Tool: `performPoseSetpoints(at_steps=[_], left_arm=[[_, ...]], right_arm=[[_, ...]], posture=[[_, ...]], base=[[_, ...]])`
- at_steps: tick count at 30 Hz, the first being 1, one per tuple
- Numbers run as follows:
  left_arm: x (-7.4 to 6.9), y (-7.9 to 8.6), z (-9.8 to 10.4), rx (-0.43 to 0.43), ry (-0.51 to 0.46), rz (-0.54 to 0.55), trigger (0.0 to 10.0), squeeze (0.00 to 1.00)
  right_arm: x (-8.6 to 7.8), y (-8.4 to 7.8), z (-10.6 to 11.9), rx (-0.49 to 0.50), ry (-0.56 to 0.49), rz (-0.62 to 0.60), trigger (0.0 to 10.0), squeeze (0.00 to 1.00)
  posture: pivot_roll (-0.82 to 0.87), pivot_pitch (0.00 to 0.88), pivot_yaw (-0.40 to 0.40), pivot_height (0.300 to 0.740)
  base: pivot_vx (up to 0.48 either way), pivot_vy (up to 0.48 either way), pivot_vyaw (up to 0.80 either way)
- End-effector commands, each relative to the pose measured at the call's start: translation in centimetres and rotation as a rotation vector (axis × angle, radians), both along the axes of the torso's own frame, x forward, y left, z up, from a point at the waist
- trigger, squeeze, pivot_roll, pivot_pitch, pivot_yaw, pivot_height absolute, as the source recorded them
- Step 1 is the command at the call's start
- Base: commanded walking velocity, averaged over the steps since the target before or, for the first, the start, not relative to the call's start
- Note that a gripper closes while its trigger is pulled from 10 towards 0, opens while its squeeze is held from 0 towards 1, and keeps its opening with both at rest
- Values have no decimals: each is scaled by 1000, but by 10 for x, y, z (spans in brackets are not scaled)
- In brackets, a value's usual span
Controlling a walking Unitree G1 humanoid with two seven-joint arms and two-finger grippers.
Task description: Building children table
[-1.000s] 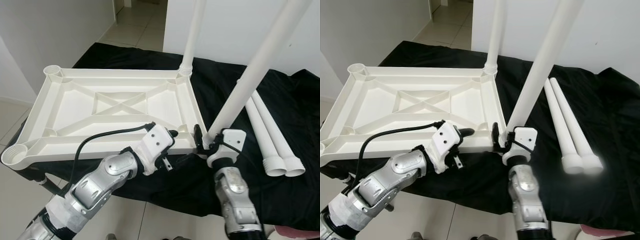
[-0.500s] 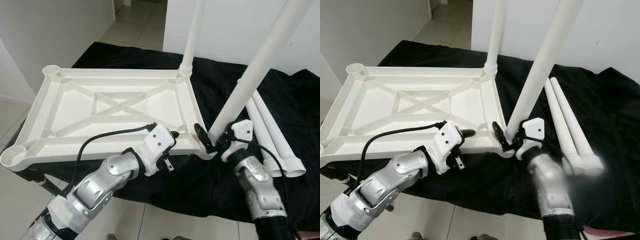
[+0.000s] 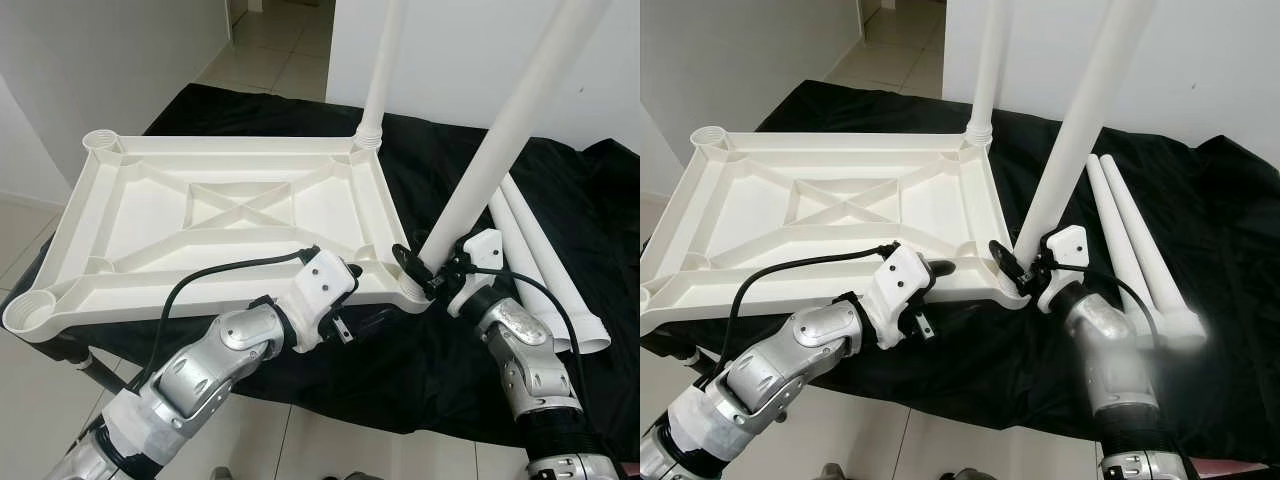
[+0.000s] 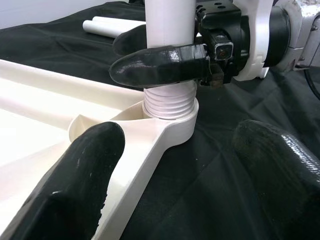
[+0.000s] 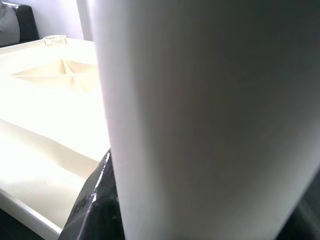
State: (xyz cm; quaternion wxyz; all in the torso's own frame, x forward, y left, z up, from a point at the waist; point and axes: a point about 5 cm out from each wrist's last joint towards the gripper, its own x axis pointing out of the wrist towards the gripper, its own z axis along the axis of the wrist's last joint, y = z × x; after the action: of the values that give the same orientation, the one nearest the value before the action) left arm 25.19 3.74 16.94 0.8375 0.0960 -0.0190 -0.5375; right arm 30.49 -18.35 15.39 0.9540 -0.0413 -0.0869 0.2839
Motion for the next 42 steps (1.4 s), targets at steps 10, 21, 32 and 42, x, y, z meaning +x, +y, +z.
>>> performPoseSetpoints(at_steps=[10,21,32,42], left_arm=[[-3,-1,-4,40,21,-87,10000,0],[-3,-4,-5,41,21,-95,10000,0],[0,-5,-4,41,16,-100,10000,0],[2,-6,-3,38,14,-100,10000,0]], right_arm=[[-1,-5,-8,33,63,-22,10000,0],[1,13,-9,118,112,-281,10000,0],[-6,27,-15,175,129,-603,10000,0],[-15,49,-16,239,160,-726,10000,0]], posture=[[16,107,-64,740],[-2,91,-53,740],[-16,85,-45,740],[-19,88,-37,740]], base=[[0,0,0],[0,0,0],[0,0,0],[0,0,0]])
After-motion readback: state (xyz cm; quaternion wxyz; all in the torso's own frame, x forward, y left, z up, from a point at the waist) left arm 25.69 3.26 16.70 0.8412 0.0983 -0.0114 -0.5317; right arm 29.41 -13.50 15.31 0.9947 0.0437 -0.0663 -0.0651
